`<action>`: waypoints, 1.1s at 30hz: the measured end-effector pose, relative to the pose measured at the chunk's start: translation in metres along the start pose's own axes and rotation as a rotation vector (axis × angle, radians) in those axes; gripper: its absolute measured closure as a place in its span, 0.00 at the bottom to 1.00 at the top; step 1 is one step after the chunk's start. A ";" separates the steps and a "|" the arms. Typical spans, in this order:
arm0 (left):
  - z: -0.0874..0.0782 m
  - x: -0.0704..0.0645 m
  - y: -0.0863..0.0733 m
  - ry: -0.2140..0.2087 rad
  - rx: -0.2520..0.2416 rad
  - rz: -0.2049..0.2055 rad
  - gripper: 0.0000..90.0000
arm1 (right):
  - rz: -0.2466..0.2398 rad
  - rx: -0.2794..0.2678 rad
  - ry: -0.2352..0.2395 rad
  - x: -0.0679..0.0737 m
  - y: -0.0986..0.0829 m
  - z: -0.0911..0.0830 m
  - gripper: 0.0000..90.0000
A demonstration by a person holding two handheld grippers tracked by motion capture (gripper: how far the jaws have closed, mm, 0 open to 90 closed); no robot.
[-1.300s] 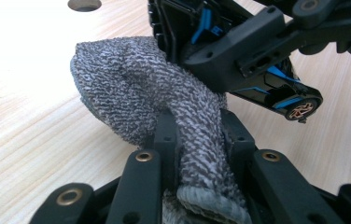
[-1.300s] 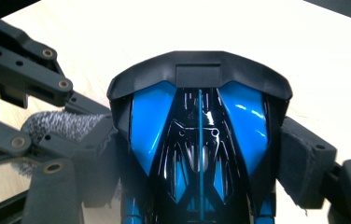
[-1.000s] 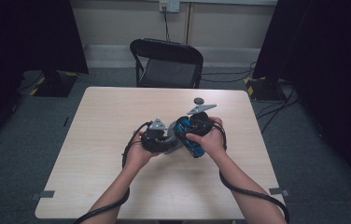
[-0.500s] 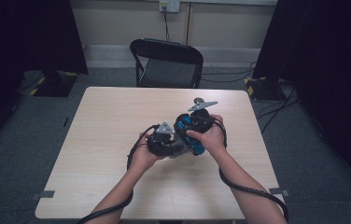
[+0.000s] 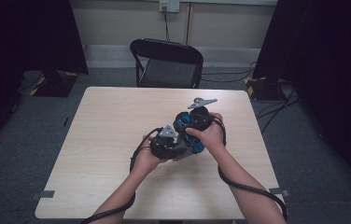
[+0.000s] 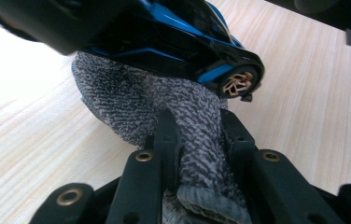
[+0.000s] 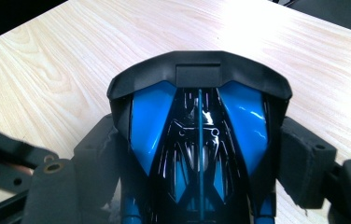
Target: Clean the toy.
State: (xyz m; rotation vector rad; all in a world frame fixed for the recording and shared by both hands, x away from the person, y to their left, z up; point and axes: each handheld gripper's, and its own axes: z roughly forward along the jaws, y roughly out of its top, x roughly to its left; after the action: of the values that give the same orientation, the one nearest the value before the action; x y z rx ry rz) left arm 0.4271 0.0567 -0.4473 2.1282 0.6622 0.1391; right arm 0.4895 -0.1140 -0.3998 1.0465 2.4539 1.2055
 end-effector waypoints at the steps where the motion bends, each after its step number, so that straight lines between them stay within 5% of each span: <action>1: 0.000 -0.001 0.000 -0.002 0.006 0.002 0.81 | -0.002 0.000 -0.001 0.000 0.000 0.000 0.29; 33: 0.011 -0.016 -0.006 -0.046 0.009 0.045 0.81 | 0.014 -0.002 0.017 -0.001 0.008 0.000 0.29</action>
State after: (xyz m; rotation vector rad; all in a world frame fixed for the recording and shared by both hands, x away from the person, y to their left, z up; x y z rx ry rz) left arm 0.4145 0.0439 -0.4566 2.1494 0.5897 0.1119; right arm 0.4939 -0.1110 -0.3936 1.0586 2.4618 1.2251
